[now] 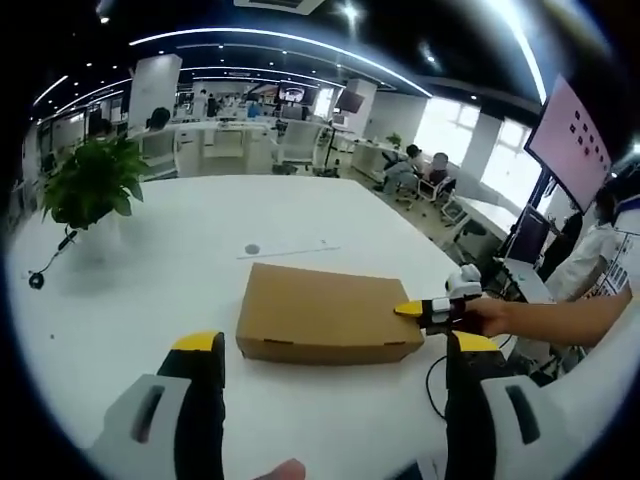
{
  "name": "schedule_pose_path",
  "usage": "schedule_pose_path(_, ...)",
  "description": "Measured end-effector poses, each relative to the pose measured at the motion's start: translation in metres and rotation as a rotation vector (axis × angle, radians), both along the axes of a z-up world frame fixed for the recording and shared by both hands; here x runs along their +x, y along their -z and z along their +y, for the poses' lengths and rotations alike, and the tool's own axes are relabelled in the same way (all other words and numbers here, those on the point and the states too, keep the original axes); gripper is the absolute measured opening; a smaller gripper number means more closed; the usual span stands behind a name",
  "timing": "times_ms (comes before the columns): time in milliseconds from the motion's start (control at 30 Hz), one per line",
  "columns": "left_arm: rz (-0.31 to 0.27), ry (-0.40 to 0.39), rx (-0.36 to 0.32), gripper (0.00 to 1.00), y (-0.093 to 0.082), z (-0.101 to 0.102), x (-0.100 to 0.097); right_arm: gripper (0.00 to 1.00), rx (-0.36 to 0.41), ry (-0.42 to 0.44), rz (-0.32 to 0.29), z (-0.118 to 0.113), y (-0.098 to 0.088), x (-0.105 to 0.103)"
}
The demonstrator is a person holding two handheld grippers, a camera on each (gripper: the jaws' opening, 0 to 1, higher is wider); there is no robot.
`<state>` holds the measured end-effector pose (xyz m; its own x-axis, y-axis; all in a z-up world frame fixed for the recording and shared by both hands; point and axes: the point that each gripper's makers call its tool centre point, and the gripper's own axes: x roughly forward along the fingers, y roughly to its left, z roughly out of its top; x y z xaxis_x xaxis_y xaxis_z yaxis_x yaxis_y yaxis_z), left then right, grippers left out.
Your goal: Operate the shoe box by opening the lid, removing the specified soft item, and placing it in the target area until the item is outside and the box remains undamaged.
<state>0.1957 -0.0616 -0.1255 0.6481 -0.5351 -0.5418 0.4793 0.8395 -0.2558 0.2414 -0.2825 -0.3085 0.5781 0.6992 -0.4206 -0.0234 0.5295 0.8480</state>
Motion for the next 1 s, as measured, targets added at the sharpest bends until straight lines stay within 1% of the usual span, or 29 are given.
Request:
schedule_pose_path(100, 0.008, -0.001, 0.002, 0.92, 0.0, 0.0, 0.001, 0.56, 0.005, 0.005, -0.002, 0.002, -0.004, -0.002)
schedule_pose_path(200, -0.021, -0.008, -0.009, 0.91, -0.005, 0.001, 0.004, 0.55, 0.004, 0.007, 0.0, -0.002, -0.002, 0.001)
schedule_pose_path(367, -0.006, -0.005, -0.011, 0.91, -0.002, -0.002, 0.003, 0.55, -0.002, 0.009, 0.007, -0.008, 0.004, 0.005)
schedule_pose_path(500, -0.002, 0.006, -0.011, 0.91, 0.0, -0.007, 0.001, 0.52, 0.002, 0.016, 0.012, -0.009, 0.003, 0.004)
schedule_pose_path(667, 0.0, 0.015, -0.012, 0.9, 0.001, -0.011, 0.0, 0.48, 0.022, 0.028, 0.012, -0.01, -0.004, 0.0)
schedule_pose_path(1000, 0.009, 0.019, -0.003, 0.88, 0.003, -0.01, -0.002, 0.45, 0.025, 0.032, 0.013, -0.007, -0.009, -0.003)
